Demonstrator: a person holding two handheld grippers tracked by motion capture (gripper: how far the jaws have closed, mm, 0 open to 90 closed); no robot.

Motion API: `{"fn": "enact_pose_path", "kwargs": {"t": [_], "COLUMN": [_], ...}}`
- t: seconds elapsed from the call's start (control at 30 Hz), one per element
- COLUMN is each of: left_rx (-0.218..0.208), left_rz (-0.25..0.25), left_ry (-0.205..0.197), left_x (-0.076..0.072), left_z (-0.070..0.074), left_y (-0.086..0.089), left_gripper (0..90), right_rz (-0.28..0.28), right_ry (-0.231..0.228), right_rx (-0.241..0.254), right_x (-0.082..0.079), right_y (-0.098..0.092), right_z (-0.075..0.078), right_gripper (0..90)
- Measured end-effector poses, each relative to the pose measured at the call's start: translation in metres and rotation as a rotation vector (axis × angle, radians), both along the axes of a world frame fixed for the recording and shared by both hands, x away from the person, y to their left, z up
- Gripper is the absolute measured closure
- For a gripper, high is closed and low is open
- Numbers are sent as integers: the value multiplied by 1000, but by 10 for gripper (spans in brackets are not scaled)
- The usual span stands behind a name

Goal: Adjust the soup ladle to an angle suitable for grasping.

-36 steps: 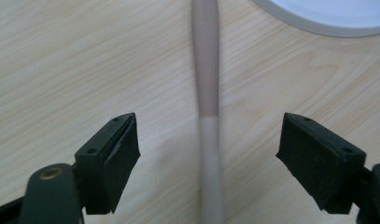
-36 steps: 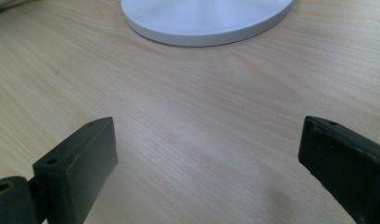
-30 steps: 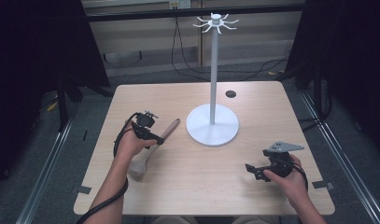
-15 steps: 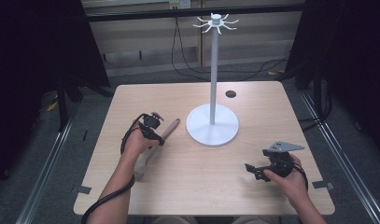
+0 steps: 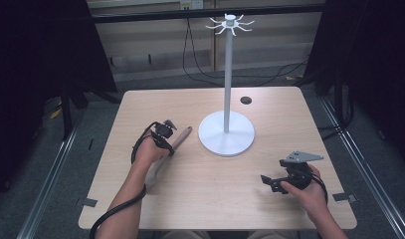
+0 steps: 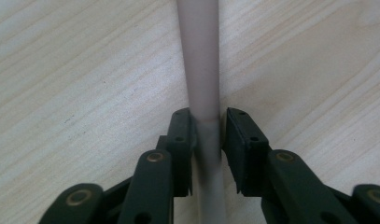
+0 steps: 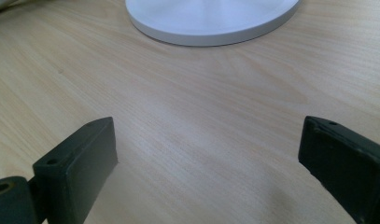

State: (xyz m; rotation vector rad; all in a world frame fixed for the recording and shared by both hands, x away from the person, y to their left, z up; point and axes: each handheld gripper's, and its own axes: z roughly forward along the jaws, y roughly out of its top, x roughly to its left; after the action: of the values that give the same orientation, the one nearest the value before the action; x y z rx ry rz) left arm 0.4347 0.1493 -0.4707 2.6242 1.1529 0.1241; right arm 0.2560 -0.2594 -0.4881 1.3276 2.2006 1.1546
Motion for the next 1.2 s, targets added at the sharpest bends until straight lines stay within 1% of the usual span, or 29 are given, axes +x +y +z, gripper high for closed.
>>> {"fn": "enact_pose_path", "kwargs": {"t": [0.07, 0.1, 0.13, 0.2, 0.43, 0.53, 0.57, 0.6, 0.63, 0.67, 0.7, 0.73, 0.87, 0.9, 0.93, 0.97, 1.0, 1.03, 1.07, 1.1, 1.13, 1.17, 1.2], "left_rx": [5, -3, -2, -6, -30, -30, -29, -27, -29, -36, -34, -41, -55, -63, -70, -76, -80, -93, -104, -114, -118, -132, -137], "left_rz": [23, 26, 28, 35, 40, 33, 40, 35, 48, 41, 43, 37, 48, 45, 54, 61, 58, 66, 62, 67, 60, 70, 69], "left_ry": [7, 17, 14, 23, 35, 35, 36, 34, 39, 30, 27, 25, 7, 9, 8, 0, -3, -10, -16, -17, -26, -26, -37], "left_x": [0, 1, 1, 1, 2, 2, 1, 1, 0, 0, 0, -1, -2, -3, -3, -4, -5, -5, -6, -7, -7, -8, -9], "left_z": [0, 0, 0, 1, 0, 1, 2, 2, 4, 6, 7, 9, 15, 17, 18, 19, 21, 22, 24, 26, 29, 30, 33], "left_y": [0, 0, 0, 1, 2, 3, 3, 4, 4, 4, 5, 6, 10, 11, 12, 13, 15, 16, 18, 20, 22, 23, 25], "left_gripper": [762, 762, 766, 771, 776, 777, 777, 777, 777, 777, 777, 778, 778, 779, 779, 780, 780, 780, 780, 781, 781, 781, 781], "right_rz": [3, 3, 2, 1, 0, 0, 1, -2, -6, -6, -6, -9, -8, -6, -6, -2, -2, 0, 0, -1, -3, -5, -4], "right_ry": [-2, -2, -3, -2, 3, 8, 6, 3, -1, -1, 2, 2, 2, 5, 4, 1, 3, 2, 2, 2, 2, 1, 0], "right_rx": [0, 0, -1, 0, -1, -1, 0, 0, 2, 2, 9, 11, 11, 14, 13, 9, 11, 13, 14, 17, 18, 17, 17], "right_x": [0, 0, 0, 0, 0, 1, 1, 1, 1, 1, 1, 1, 1, 1, 1, 1, 1, 1, 1, 1, 1, 1, 1], "right_y": [0, 0, 0, 0, 0, 0, 0, 0, -1, -1, -2, -2, -1, -1, 0, 0, 0, 0, 0, 1, 1, 1, 1], "right_z": [0, 0, 0, 0, -1, -2, -2, -1, -1, -1, -1, -1, -2, -2, -2, -2, -2, -2, -2, -2, -2, -2, -2], "right_gripper": [41, 41, 41, 41, 41, 41, 41, 41, 41, 41, 41, 41, 41, 41, 41, 41, 41, 41, 41, 41, 41, 41, 41]}}
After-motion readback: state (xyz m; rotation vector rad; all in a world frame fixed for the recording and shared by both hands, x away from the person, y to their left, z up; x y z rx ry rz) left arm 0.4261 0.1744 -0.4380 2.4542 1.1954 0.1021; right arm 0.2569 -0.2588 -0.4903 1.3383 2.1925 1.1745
